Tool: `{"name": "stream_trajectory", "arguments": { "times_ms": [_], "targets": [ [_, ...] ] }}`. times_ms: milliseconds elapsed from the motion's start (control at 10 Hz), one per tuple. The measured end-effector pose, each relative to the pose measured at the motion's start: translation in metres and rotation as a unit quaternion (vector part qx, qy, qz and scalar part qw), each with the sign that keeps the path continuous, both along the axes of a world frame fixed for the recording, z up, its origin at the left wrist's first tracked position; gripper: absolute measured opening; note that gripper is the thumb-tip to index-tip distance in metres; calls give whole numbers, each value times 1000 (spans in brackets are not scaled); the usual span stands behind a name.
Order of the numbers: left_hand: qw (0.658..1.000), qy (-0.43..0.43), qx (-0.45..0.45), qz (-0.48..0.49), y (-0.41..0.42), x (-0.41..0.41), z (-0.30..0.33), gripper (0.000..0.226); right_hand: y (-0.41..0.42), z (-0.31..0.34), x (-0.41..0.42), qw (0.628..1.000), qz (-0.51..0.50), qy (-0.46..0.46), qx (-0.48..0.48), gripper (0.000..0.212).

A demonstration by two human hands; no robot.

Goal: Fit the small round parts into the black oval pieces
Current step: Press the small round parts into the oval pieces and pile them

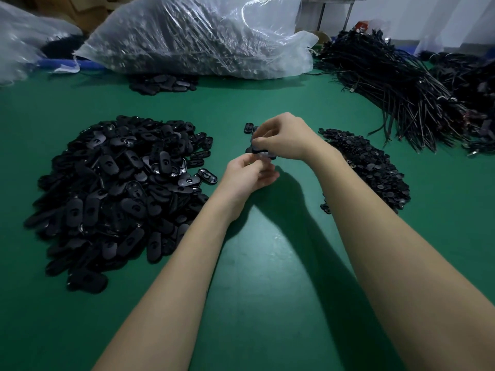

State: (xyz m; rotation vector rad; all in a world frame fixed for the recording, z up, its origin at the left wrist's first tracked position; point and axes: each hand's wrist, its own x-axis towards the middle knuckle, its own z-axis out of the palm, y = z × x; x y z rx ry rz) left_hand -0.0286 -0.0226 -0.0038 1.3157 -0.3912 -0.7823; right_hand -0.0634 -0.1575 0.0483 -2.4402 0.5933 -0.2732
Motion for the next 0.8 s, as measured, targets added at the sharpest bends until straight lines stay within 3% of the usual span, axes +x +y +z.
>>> {"name": "stream_trajectory", "arguments": {
  "times_ms": [200, 300, 400, 500, 600, 700, 800],
  "targets": [
    [1000, -3, 2, 2, 0, -4, 5, 20, 37, 8, 39, 985, 82, 139, -53, 18],
    [1000, -10, 21, 4, 0, -6, 10, 13, 50, 6, 50, 977, 97, 176, -71, 23],
    [999, 8, 35, -12, 5, -10, 13, 29, 60, 8, 55, 974, 107, 189, -68, 27],
    [993, 106, 42, 33, 2, -11, 13, 38, 68, 9, 57, 971, 107, 200, -75, 34],
    [899, -156, 395, -112, -11, 7, 20, 46, 79, 9, 60, 966, 99, 214, -109, 42],
    [639, -443, 531, -336, -14, 23, 30, 54, 85, 7, 63, 962, 91, 224, -127, 38],
    [911, -189, 340, -136, -5, 15, 16, 42, 81, 7, 61, 974, 65, 190, -108, 27]
  ]
}}
